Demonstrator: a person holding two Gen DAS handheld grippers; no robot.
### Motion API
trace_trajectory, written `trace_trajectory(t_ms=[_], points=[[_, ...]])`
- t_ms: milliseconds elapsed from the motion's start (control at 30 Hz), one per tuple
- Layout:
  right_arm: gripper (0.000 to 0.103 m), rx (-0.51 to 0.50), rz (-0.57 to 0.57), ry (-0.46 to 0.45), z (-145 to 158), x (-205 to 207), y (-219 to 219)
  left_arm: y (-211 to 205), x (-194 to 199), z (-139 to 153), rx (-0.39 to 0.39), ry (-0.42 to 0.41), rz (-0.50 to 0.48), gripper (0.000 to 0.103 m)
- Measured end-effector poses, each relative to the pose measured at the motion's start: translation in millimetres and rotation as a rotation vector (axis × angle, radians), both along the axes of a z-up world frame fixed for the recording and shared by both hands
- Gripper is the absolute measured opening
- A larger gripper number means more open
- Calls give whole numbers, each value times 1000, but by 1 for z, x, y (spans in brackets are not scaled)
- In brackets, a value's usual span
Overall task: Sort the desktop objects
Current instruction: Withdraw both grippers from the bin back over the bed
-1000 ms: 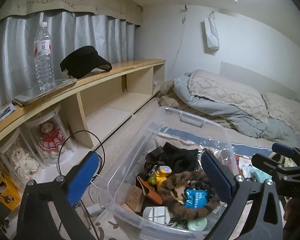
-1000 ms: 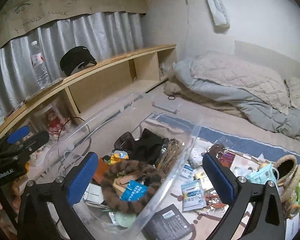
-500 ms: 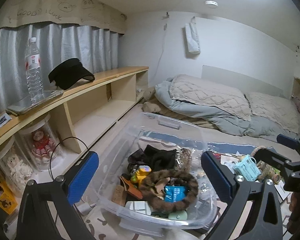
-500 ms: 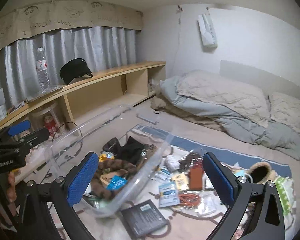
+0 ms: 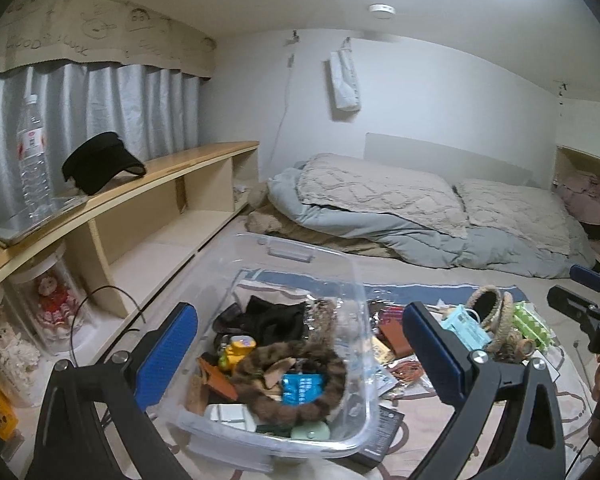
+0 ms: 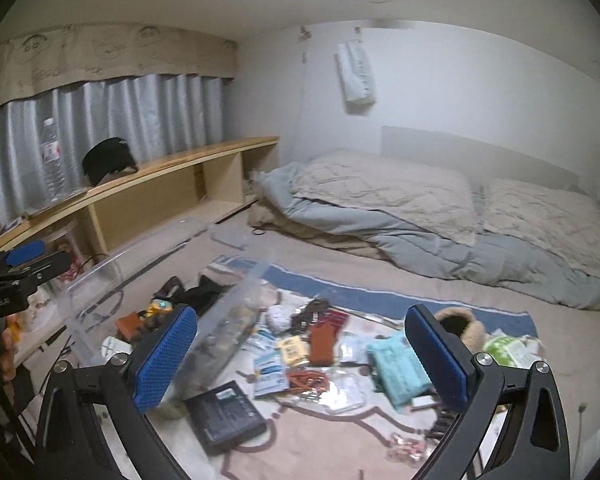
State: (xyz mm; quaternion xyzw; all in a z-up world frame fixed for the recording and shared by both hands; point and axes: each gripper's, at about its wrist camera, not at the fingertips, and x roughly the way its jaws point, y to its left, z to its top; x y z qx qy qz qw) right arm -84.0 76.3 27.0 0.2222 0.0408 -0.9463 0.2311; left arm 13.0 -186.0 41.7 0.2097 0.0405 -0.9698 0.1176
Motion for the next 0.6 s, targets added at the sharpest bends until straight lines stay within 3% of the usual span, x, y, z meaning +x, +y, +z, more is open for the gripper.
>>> trace_trajectory(t_ms=[600], points=[[103,18,-202,54,-12,9,100,65,-30,-3,-20,14,-121,103]])
